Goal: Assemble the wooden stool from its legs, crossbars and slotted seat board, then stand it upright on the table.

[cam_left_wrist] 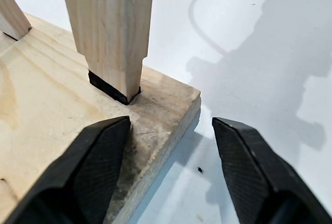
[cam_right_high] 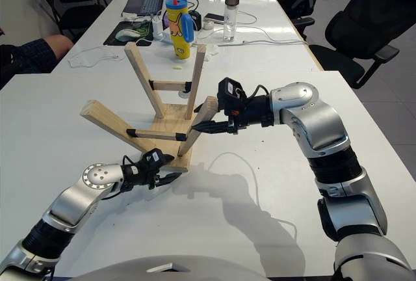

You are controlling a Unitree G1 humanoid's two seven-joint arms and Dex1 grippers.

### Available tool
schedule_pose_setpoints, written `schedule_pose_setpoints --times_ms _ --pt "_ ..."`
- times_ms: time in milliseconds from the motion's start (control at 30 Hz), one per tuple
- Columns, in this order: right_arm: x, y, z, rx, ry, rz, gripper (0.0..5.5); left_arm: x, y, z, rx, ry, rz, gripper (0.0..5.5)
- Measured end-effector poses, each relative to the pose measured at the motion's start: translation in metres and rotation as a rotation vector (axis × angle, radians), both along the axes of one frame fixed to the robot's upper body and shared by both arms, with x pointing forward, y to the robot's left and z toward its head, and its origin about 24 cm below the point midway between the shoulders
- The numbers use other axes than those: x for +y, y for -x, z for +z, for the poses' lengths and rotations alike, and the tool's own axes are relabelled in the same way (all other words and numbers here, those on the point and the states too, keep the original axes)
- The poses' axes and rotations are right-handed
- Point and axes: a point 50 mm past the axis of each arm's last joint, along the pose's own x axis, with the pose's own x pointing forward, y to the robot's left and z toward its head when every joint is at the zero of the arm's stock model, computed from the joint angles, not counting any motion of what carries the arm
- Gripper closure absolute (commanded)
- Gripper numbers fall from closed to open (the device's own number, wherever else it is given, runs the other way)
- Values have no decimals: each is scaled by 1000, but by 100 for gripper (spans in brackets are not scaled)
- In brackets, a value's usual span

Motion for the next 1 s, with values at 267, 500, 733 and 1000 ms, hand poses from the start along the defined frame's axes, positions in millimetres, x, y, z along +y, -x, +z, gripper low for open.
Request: schedule_pose_setpoints --times_ms 267,500,733,1000 --pt "22 1 -6 3 -35 4 345 -2 0 -4 10 20 25 256" --pt "26 -6 -6 13 -7 12 345 -1 0 -7 14 25 37 256" --pt "33 -11 -16 35 -37 4 345 -1 -2 -11 16 15 56 256" --pt "35 -16 -29 31 -165 -38 308 0 -10 -12 -7 -4 100 256"
